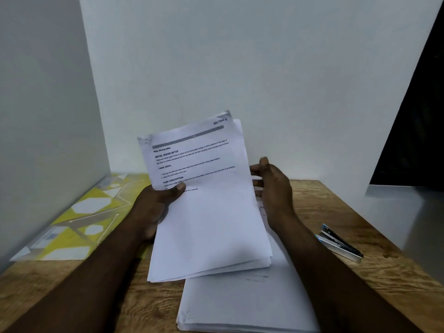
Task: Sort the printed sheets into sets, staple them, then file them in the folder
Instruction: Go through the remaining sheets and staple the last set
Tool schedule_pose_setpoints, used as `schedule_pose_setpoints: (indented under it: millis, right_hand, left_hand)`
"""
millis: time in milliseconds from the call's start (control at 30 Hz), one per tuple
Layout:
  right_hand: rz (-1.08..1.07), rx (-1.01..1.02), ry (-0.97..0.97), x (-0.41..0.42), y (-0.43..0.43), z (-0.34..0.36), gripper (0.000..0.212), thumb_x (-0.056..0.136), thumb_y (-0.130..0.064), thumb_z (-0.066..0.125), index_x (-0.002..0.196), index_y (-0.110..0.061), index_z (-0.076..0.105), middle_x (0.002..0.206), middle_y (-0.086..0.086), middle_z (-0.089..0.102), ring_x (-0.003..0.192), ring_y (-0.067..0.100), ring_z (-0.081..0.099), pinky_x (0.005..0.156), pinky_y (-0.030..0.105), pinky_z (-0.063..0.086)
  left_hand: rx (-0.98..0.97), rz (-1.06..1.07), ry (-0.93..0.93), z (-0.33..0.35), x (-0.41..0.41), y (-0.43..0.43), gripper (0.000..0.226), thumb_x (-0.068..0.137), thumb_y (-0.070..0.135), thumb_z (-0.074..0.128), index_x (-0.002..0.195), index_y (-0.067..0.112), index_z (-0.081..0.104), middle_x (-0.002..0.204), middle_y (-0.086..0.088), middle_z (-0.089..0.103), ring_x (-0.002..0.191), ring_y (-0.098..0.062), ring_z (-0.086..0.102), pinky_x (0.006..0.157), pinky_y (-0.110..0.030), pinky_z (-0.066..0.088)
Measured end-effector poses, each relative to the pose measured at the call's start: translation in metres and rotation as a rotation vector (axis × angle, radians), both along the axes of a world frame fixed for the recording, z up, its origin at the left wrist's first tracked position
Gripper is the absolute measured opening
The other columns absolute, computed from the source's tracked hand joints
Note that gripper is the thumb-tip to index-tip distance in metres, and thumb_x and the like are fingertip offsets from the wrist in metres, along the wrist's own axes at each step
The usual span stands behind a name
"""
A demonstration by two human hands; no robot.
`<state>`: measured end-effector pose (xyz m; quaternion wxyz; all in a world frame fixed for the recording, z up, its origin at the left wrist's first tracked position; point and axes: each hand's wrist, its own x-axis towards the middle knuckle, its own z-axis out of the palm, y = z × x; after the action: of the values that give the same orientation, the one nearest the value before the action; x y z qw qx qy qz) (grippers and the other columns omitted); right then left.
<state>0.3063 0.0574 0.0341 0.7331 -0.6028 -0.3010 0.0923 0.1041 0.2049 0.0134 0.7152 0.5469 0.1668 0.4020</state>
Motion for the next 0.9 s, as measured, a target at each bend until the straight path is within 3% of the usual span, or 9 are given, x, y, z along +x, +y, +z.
schedule_pose_setpoints:
  millis: [67,133,267,367,433,533,633,767,900]
  right_hand:
    - [-0.031,-0.095,-0.057,0.004,-0.005,-0.003,0.048,0.068,-0.071,0.074,0.104,-0.040,0.071,0.109,-0.012,0.076,0.103,0.019,0.074,0.097,0.051,0.059]
    - [0.064,-0.158,-0.020,0.007,-0.007,-0.009,0.068,0.058,-0.060,0.078,0.121,-0.039,0.064,0.124,-0.009,0.072,0.112,0.020,0.072,0.098,0.049,0.060]
    - [0.147,-0.343,-0.051,0.005,-0.004,-0.009,0.062,0.092,-0.026,0.077,0.147,-0.024,0.048,0.143,-0.001,0.062,0.118,0.019,0.068,0.098,0.041,0.058]
    - [0.152,-0.409,-0.028,0.008,-0.003,-0.009,0.065,0.096,-0.025,0.073,0.153,-0.022,0.041,0.143,0.004,0.061,0.116,0.023,0.067,0.094,0.039,0.057]
    - [0.193,-0.412,0.047,0.006,-0.009,-0.006,0.059,0.096,-0.026,0.073,0.147,-0.019,0.044,0.128,0.007,0.069,0.097,0.019,0.070,0.068,0.026,0.056]
    - [0.302,-0.311,0.209,0.000,-0.020,0.002,0.007,0.102,-0.014,0.065,0.106,-0.014,0.060,0.072,-0.007,0.072,0.053,0.005,0.063,0.041,0.016,0.044]
    - [0.415,-0.274,0.273,-0.013,-0.022,0.009,0.034,0.104,0.002,0.051,0.072,-0.010,0.053,0.044,-0.008,0.054,0.032,0.004,0.049,0.033,0.018,0.038]
    - [0.449,-0.201,0.367,-0.005,-0.017,0.002,0.019,0.095,0.015,0.051,0.090,0.003,0.065,0.065,0.011,0.069,0.050,0.021,0.067,0.048,0.028,0.054]
    - [0.340,-0.102,0.264,0.001,-0.012,-0.004,0.031,0.087,0.011,0.068,0.115,-0.003,0.073,0.105,0.016,0.079,0.089,0.036,0.077,0.077,0.051,0.064]
  left_hand:
    - [0.018,0.000,-0.028,0.002,0.000,-0.002,0.028,0.099,0.001,0.060,0.119,0.018,0.070,0.110,0.005,0.080,0.094,-0.010,0.078,0.068,-0.020,0.060]
    - [0.038,-0.018,-0.044,0.003,0.001,-0.004,0.030,0.101,0.000,0.057,0.119,0.019,0.070,0.112,0.005,0.080,0.095,-0.008,0.077,0.070,-0.019,0.060]
    - [0.035,-0.022,-0.071,0.001,0.000,-0.001,0.032,0.102,0.002,0.056,0.129,0.016,0.068,0.125,0.000,0.076,0.109,-0.015,0.075,0.080,-0.023,0.061]
    - [0.021,-0.013,-0.095,-0.001,0.000,0.003,0.033,0.101,0.006,0.059,0.132,0.014,0.067,0.131,-0.003,0.073,0.117,-0.019,0.072,0.087,-0.027,0.061]
    - [0.025,-0.010,-0.109,-0.001,0.000,0.005,0.035,0.100,0.008,0.059,0.133,0.014,0.066,0.132,-0.002,0.073,0.118,-0.018,0.071,0.089,-0.027,0.061]
    - [0.034,-0.026,-0.104,-0.003,0.000,0.007,0.042,0.096,0.013,0.063,0.138,0.013,0.064,0.136,-0.004,0.071,0.124,-0.022,0.069,0.099,-0.033,0.058]
    - [0.018,-0.021,-0.092,-0.003,0.000,0.008,0.041,0.094,0.013,0.065,0.135,0.014,0.066,0.134,-0.005,0.072,0.121,-0.023,0.070,0.097,-0.034,0.060]
    - [-0.012,0.015,-0.065,-0.002,0.000,0.007,0.039,0.087,0.016,0.071,0.126,0.017,0.071,0.126,-0.003,0.076,0.114,-0.024,0.074,0.088,-0.035,0.061]
    - [-0.083,0.026,-0.016,-0.005,0.001,0.010,0.039,0.088,0.013,0.074,0.127,0.014,0.072,0.123,-0.008,0.077,0.110,-0.031,0.075,0.094,-0.044,0.056]
